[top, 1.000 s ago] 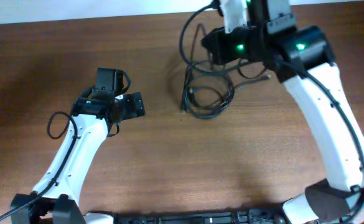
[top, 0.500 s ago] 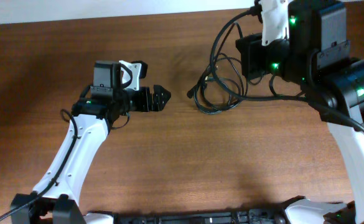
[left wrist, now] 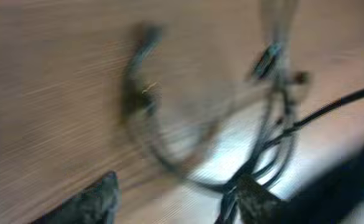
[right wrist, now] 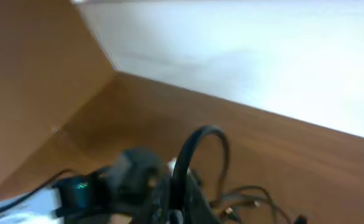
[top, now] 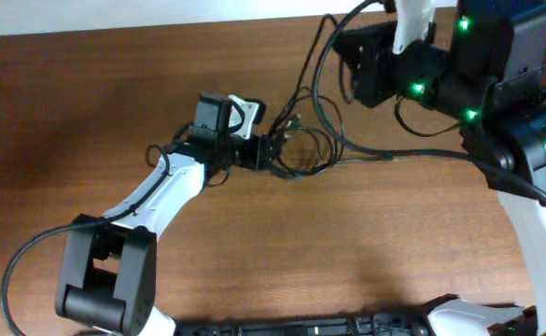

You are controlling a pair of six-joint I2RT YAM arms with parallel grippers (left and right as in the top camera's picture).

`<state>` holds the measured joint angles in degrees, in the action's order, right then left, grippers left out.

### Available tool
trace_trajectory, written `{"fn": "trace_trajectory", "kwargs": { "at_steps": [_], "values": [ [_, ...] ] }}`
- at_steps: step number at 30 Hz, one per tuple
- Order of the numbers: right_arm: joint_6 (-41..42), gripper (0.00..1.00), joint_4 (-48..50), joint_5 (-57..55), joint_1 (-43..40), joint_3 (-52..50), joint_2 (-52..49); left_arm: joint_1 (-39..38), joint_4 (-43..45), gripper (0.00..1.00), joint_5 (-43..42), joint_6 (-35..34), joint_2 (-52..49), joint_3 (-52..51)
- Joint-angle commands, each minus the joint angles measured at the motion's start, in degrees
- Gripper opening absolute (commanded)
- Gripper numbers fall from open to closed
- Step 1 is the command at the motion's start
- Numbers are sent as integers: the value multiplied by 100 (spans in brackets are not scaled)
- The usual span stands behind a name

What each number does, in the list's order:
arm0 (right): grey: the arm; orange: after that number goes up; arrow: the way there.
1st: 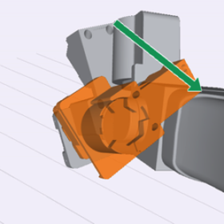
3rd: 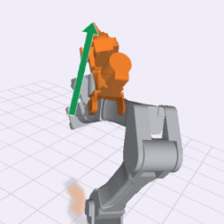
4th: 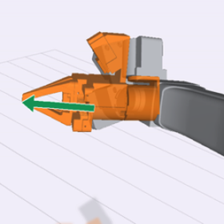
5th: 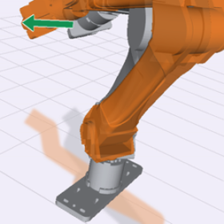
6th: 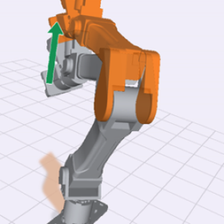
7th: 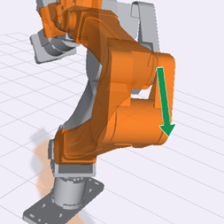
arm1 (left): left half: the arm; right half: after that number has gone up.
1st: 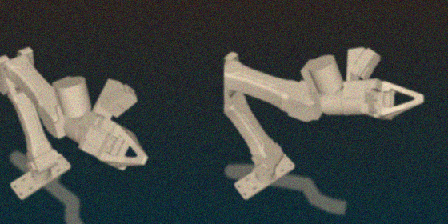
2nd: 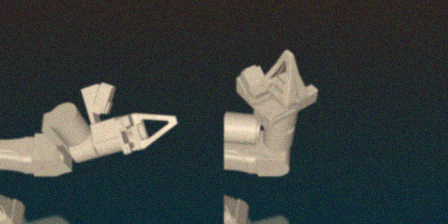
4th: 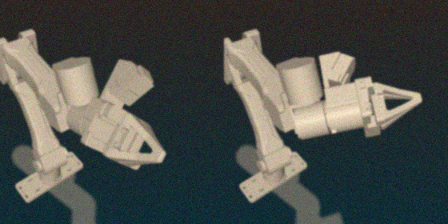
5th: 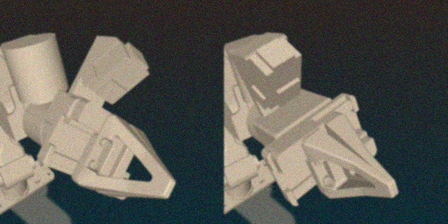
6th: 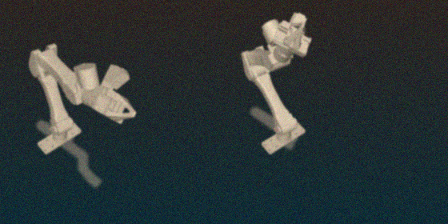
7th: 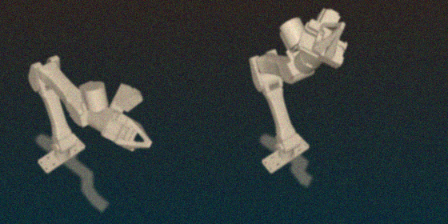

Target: Untangle cables

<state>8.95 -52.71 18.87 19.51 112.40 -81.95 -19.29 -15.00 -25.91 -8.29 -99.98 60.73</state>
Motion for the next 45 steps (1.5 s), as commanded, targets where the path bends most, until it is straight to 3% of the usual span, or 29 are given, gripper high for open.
{"fn": "trace_trajectory", "kwargs": {
  "at_steps": [1,3,5,7,8,10,11,14,17,18,20,21,22,23,24,27,29,31,33,35,36,38,40,42,44,45],
  "values": [
    [540,4,-264,-1093,-516,94,179,529,-654,30,1213,68,-39,7],
    [658,4,-378,-986,-1073,94,227,1043,-935,5,1174,63,-39,7],
    [658,4,-535,-988,-1305,92,247,1362,-1054,0,999,66,-39,7],
    [514,4,-446,273,-1316,92,247,1408,-946,0,-153,68,-39,7],
    [33,4,-240,1346,-1316,92,247,1386,-734,11,-809,68,-39,7],
    [-120,4,223,2656,-1316,92,247,1274,9,68,-1963,68,-39,7],
    [-114,4,448,3058,-1307,92,247,1161,483,79,-2330,68,-39,7],
    [98,4,763,3147,-929,94,247,726,1384,86,-2371,68,-39,7],
    [426,4,1165,3161,-710,94,251,76,1537,90,-1639,68,-42,7],
    [424,4,1198,3152,-710,94,256,11,1530,88,-1506,68,-42,7],
    [422,4,1080,2688,-717,94,262,-9,1145,47,-861,68,-42,7],
    [422,4,658,1482,-728,94,262,57,802,25,-459,68,-42,7],
    [461,4,20,-129,-789,92,258,199,254,14,42,68,-39,7],
    [1204,4,-951,-2269,-1040,92,216,492,-509,3,765,70,-39,7],
    [1460,4,-1259,-2782,-1178,92,201,691,-802,0,988,74,-39,7],
    [1663,4,-2100,-3482,-2133,92,61,1349,-1174,0,898,219,-39,7],
    [1661,4,-2492,-3453,-2514,87,-125,1574,-1158,0,-160,313,-39,7],
    [1628,12,-2865,-3294,-2555,85,-415,1582,-1045,0,-1381,654,-37,7],
    [850,15,-2914,-1862,-2546,85,-671,1582,-815,1,-2205,667,0,9],
    [-708,22,-2942,800,-2524,85,-1023,1582,-243,4,-2892,662,317,13],
    [-1075,29,-2968,1436,-2406,85,-1154,1576,-28,5,-2975,662,610,13],
    [-1298,53,-2966,1458,-1930,74,-1292,1554,267,5,-3023,636,1255,13],
    [-1327,63,-2962,1451,-1392,74,-1403,1556,304,6,-2850,553,1681,13],
    [-1327,63,-2964,1344,-634,59,-1617,1556,511,6,-2481,-87,2085,13],
    [-1626,63,-2955,1342,138,9,-1932,1554,791,7,-1773,-1714,2164,13],
    [-1759,63,-2944,1178,435,0,-2083,1554,800,7,-1729,-2063,2164,13]
  ]
}}
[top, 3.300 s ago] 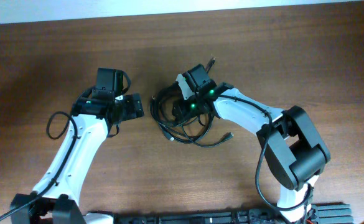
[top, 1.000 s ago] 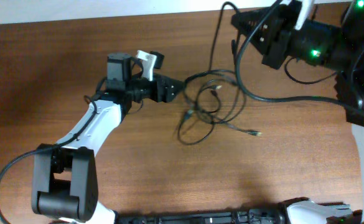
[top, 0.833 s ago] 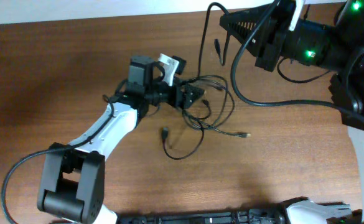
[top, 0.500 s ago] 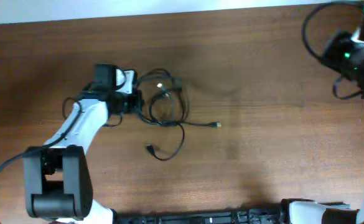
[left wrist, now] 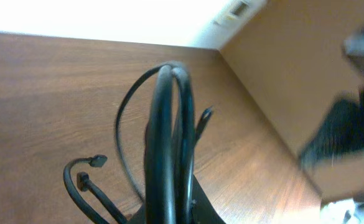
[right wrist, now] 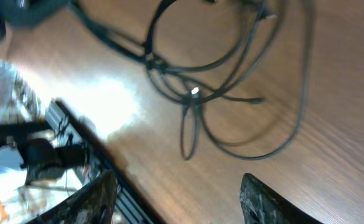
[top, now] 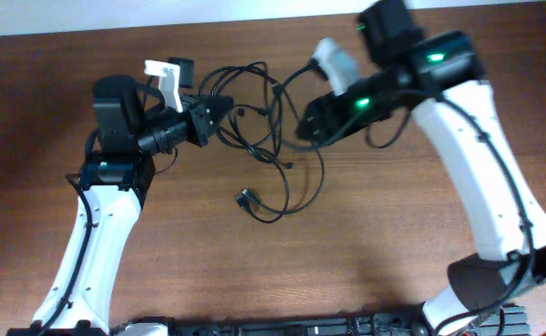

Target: Untangle cables

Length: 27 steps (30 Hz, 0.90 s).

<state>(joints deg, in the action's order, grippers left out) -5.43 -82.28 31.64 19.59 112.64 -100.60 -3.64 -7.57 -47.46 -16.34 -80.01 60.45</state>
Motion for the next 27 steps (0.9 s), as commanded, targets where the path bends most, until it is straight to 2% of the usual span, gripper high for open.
{"fn": "trace_trajectory", "kwargs": {
  "at_steps": [1,3,7,9,10,11,12,14,17,18,19,20,21,22,24,25,27],
  "values": [
    [-317,63,26,-490,682,-24,-367,-11,70,6,424,-1613,166,42],
    [-315,62,236,-625,1152,-24,-739,-11,81,5,356,-2260,166,42],
    [-313,55,739,-667,1377,-24,-1132,-11,118,4,-144,-2358,166,42],
    [-315,50,866,-686,1377,-24,-1274,-11,205,4,-319,-2555,166,42],
    [-315,47,997,-688,1377,-24,-1375,-9,514,4,-669,-2809,166,42],
    [-315,43,1038,-688,1377,-24,-1401,-11,664,4,-750,-2824,166,42],
    [-315,27,1058,-688,1377,-26,-1416,-2,673,4,-741,-2822,166,42],
    [-313,7,1051,-688,1377,-26,-1416,7,743,4,-723,-2822,166,42],
    [-229,4,1054,-798,1377,-26,-1419,201,837,4,-857,-2824,166,42],
    [361,4,1036,-1510,1377,-26,-1416,289,817,4,-868,-2804,166,42],
    [1394,4,852,-2861,1370,-26,-1419,409,664,4,-824,-2533,166,42],
    [2286,4,555,-3943,1355,-26,-1419,551,212,4,-588,-2122,166,42],
    [2879,4,258,-4581,1290,-26,-1416,710,-636,4,144,-1596,166,42],
    [3130,4,70,-4802,1163,-26,-1416,855,-1438,4,977,-1344,160,42],
    [3215,4,-151,-4841,791,-26,-1419,1067,-2404,3,2350,-1104,162,39],
    [3241,4,-245,-4843,455,-26,-1419,1215,-2717,3,2583,-1016,160,39],
    [3296,6,-452,-4833,-166,-26,-1419,1279,-2741,1,2588,-966,160,39]
  ]
}}
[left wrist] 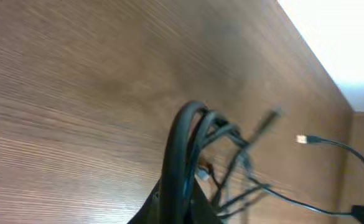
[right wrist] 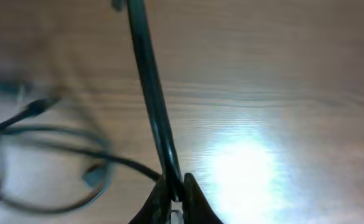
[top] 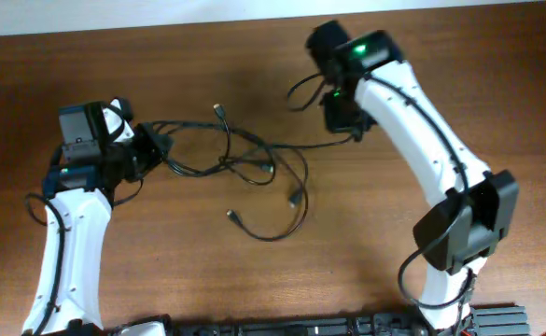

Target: Untangle cables

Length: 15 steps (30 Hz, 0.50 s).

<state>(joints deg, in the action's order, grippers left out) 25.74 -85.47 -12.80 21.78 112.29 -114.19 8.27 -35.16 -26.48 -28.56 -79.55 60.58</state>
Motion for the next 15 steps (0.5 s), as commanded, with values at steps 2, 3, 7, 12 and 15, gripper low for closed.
{"fn": "trace_trajectory", "kwargs": {
  "at_steps": [2,3,7,12,15],
  "values": [
    [-114,44,-190,389,-844,9,-59,90,42,0,319,254,114,26],
    [-841,46,-94,1241,-890,9,-57,74,107,0,20,256,114,26],
    [-3410,50,90,3738,-321,9,-59,-129,938,0,-1832,254,114,26],
    [-3646,56,682,3788,852,9,-57,-492,2533,0,-3593,229,114,26],
    [-3644,56,1058,3762,1207,9,-59,-531,3086,0,-4339,157,116,26]
  ]
}}
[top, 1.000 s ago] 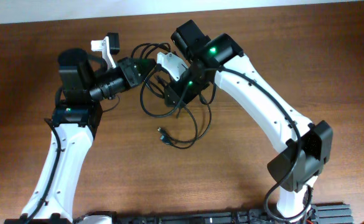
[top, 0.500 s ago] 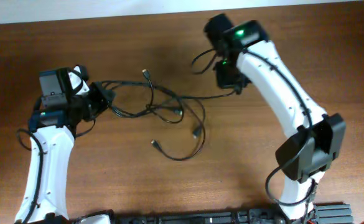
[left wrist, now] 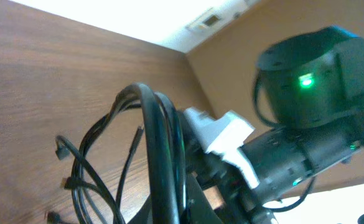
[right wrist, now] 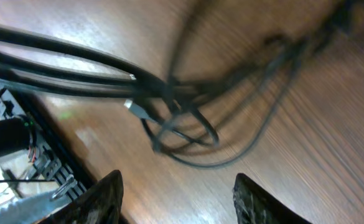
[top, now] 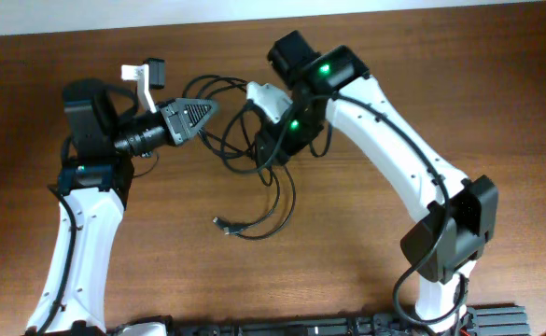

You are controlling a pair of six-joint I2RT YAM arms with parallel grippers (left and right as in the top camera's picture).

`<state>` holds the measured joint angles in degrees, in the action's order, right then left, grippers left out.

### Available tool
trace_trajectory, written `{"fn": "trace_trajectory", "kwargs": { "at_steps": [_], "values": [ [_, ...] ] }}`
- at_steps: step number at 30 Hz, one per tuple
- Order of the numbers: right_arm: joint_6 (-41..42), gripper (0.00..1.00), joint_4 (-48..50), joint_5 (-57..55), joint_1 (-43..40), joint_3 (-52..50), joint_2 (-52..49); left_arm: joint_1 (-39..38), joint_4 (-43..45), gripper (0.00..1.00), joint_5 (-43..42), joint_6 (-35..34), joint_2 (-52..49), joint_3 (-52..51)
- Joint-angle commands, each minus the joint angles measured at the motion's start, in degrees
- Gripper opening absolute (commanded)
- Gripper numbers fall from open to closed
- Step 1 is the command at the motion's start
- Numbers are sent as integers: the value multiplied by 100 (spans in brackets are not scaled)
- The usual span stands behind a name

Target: Untangle cables

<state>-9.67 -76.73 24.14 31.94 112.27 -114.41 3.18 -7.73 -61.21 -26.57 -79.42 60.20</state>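
A tangle of thin black cables hangs between the two arms, and a loose loop with a plug trails onto the wooden table. My left gripper points right and is shut on a bundle of the cables, which arch over its closed jaws. My right gripper sits just right of the tangle. Its fingers are wide apart, with the cables beyond them and nothing held between them.
The brown wooden table runs to a white wall edge at the back. A black rail lies along the front edge. The right arm's body with its green light is close in front of the left wrist.
My left gripper, still shut on the cables, has moved up and right from the far left. My right gripper has let go of its cable, opened, and moved left to the tangle.
First my left gripper was open at the central tangle while the right held a cable at the back right. Then the left was shut on cables and the right open above them. Then both were shut, cables stretched between them. Now the right is open again.
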Motion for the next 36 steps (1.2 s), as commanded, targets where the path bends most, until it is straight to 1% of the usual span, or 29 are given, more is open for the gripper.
{"fn": "trace_trajectory", "kwargs": {
  "at_steps": [1,2,3,4,5,6,8,12,15,18,19,21,22,23,24,25,27,28,29,30,31,32,33,34,35,36],
  "values": [
    [-101,56,365,70,240,11,-37,-20,640,0,-1185,-105,101,63],
    [-57,55,562,70,249,11,-37,-22,896,0,-1521,-122,101,66],
    [-35,54,682,72,249,11,-37,-22,914,0,-1622,-122,101,63],
    [44,49,822,70,251,11,-37,-22,901,0,-1637,-120,103,63],
    [350,37,1023,70,249,11,-37,-22,901,0,-1794,-118,101,63],
    [595,36,1207,72,249,11,-37,-22,901,0,-1871,-116,101,63],
    [813,36,1228,68,232,13,-37,-20,898,0,-1856,-114,101,63],
    [1862,37,1449,120,-59,13,-35,-22,901,0,-1853,-116,101,63],
    [2127,37,1585,734,-74,13,-35,-20,970,0,-1788,-116,101,66],
    [2522,37,1655,715,-74,13,-37,-22,1075,0,-1788,-136,103,66],
    [2524,36,1652,715,-72,13,-37,-20,1165,0,-1770,-387,103,66],
    [2527,36,1652,715,-35,13,-39,-20,1847,0,-1714,-1084,103,66],
    [2608,36,1661,678,26,13,-39,-31,2874,0,-1720,-2168,103,66],
    [2675,36,1663,531,50,13,-39,-85,3311,0,-1718,-2677,103,66],
    [2675,27,1661,415,72,13,-39,-140,3624,0,-1714,-3056,103,66],
    [2675,5,1648,387,70,13,-39,-149,3790,0,-1720,-3128,103,66],
    [2723,4,1556,278,22,13,-39,-142,3746,0,-1720,-2997,101,63],
    [2787,4,1362,-33,-20,13,-39,-136,3738,0,-1727,-2719,101,63],
    [2931,4,994,-662,-98,13,-39,-98,3515,0,-1725,-2221,101,63],
    [2933,4,785,-962,-186,13,-39,-98,3067,0,-1705,-1679,101,63],
    [2931,4,599,-1147,-286,13,-39,-98,2350,0,-1561,-981,101,63],
    [2924,4,415,-1257,-485,13,-39,-101,1353,0,-1043,-160,101,63],
    [2924,4,240,-1427,-678,13,-39,-101,-133,0,297,673,101,63],
    [2924,4,4,-1784,-905,13,-39,-101,-1126,0,1755,1010,98,63],
    [2924,4,-181,-2087,-1113,13,-39,-101,-1696,0,2892,1021,98,63],
    [2924,4,-341,-2315,-1357,13,-39,-101,-1987,0,3663,1019,96,63]
  ]
}}
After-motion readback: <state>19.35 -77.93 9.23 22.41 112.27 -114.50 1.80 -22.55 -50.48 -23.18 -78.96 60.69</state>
